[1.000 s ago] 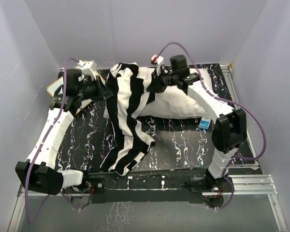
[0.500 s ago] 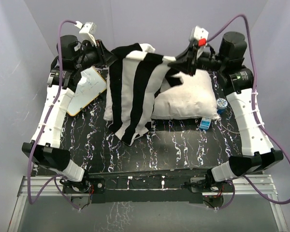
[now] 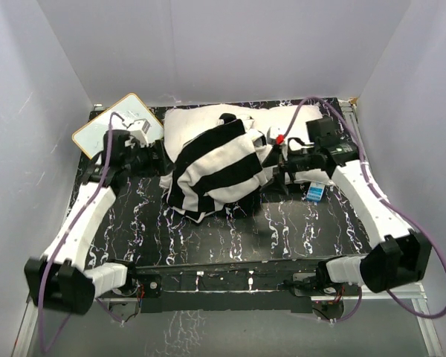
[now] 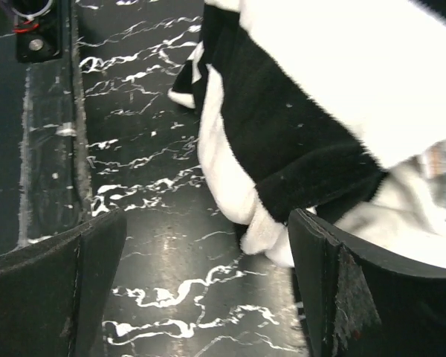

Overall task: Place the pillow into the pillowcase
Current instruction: Adjust the pillowcase at the center of the board.

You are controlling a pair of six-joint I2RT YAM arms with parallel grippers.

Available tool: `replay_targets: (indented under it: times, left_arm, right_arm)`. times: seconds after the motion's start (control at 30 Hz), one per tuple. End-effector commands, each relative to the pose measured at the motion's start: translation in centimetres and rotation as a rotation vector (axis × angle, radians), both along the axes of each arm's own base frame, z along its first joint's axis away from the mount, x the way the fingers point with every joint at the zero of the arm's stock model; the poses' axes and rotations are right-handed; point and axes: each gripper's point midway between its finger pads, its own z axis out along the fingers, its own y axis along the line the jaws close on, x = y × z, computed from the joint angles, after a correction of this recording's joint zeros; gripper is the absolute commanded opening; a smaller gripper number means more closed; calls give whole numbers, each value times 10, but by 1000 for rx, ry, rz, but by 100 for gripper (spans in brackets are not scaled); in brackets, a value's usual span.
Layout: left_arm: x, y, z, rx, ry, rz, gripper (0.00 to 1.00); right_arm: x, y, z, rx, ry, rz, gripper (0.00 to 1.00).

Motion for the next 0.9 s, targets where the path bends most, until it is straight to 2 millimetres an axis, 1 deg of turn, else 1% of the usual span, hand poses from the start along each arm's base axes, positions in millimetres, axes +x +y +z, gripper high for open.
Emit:
replay_targets:
  times: [0.0, 0.07, 0.13, 0.17, 0.23, 0.3, 0.37, 0.4, 0.43, 0.5, 0.53, 0.57, 0.63, 0.67, 0.7, 0.73, 0.77, 0.8, 0.83, 0.87]
  left_arm:
    - [-33, -26, 63, -233, -170, -64, 77]
    - [-44, -37, 57, -329, -132, -82, 77]
    - [-49, -38, 46, -353, -91, -64, 77]
    - [-49, -35, 36, -332, -72, -45, 76]
    - [-47, -22, 11, -250, -35, 7, 76]
    - [-46, -9, -19, -158, 26, 49, 76]
    - [-48, -7, -45, -122, 111, 45, 75]
    - [-49, -12, -53, -138, 145, 30, 73]
    - [-50, -19, -59, -173, 175, 9, 71]
    - [-50, -34, -62, -261, 199, -23, 68]
    - [-50, -40, -62, -301, 196, -35, 68]
    - [-49, -45, -61, -333, 190, -40, 68]
    - [-48, -49, -61, -364, 183, -40, 63]
    - [-46, -50, -61, -365, 178, -40, 58]
    - [-45, -49, -62, -361, 175, -39, 51]
    - [-43, -49, -62, -355, 170, -39, 41]
    - [-40, -48, -61, -347, 164, -38, 26]
    - [-37, -47, -60, -334, 157, -33, 15]
    - [-33, -45, -56, -320, 143, -33, 6]
    - [-28, -43, -49, -301, 120, -34, 0]
  right_arm:
    - [18, -19, 47, 45, -186, -64, 94]
    - [39, -27, 48, 47, -172, -149, 95]
    - [60, -31, 47, 43, -160, -224, 95]
    - [68, -31, 49, 50, -152, -253, 95]
    - [86, -25, 60, 80, -162, -283, 94]
    - [101, -8, 73, 84, -200, -278, 95]
    - [115, 18, 80, 53, -240, -270, 95]
    - [120, 32, 84, 43, -258, -262, 95]
    - [127, 42, 84, 28, -261, -271, 95]
    - [141, 56, 83, 16, -249, -294, 94]
    - [148, 60, 79, 11, -230, -312, 91]
    - [152, 63, 75, 1, -221, -327, 87]
    - [155, 67, 66, -27, -212, -335, 73]
    - [155, 68, 64, -31, -211, -333, 59]
    - [152, 70, 66, -27, -214, -327, 39]
    - [150, 72, 72, -17, -225, -320, 23]
    - [147, 74, 81, -2, -240, -309, 12]
    - [145, 74, 93, 17, -258, -300, 8]
    - [142, 76, 105, 36, -276, -290, 8]
    - [140, 77, 119, 57, -296, -279, 8]
